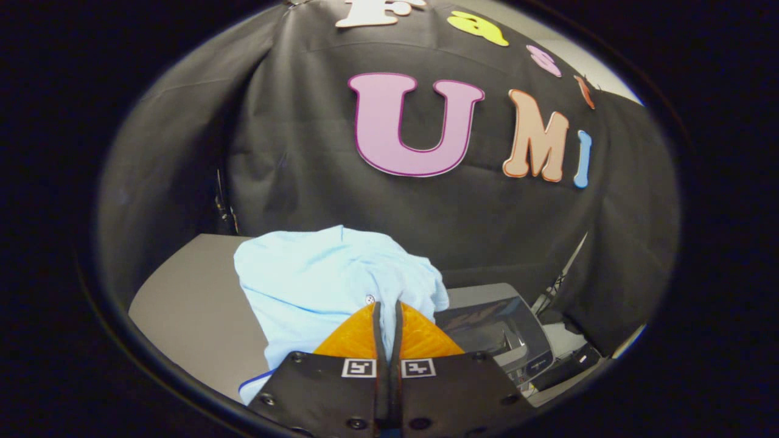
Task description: Put the clothes into the washing machine and then close the washing machine lid.
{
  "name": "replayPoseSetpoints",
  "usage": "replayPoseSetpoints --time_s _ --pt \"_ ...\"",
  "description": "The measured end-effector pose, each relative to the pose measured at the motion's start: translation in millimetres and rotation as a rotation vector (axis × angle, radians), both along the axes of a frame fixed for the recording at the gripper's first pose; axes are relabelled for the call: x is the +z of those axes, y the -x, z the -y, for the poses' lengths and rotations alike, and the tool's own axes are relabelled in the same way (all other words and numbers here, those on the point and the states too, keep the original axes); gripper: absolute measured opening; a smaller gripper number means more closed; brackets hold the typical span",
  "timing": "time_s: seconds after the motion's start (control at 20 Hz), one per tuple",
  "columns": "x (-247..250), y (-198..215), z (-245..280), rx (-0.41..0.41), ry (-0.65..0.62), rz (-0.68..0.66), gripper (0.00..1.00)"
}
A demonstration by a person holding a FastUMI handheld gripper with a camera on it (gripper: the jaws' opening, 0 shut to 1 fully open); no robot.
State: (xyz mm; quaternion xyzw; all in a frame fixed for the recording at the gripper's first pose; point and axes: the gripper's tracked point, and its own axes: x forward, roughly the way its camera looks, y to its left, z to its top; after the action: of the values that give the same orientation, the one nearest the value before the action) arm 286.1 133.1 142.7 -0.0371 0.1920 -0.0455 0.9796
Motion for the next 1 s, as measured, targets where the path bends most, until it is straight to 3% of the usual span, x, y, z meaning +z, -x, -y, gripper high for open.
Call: replayPoseSetpoints --time_s 0.65,1.0 --pt "6 -6 41 -0.007 0.043 0.036 0.01" --pt "24 -15 71 -0.033 0.054 0.117 0.01"
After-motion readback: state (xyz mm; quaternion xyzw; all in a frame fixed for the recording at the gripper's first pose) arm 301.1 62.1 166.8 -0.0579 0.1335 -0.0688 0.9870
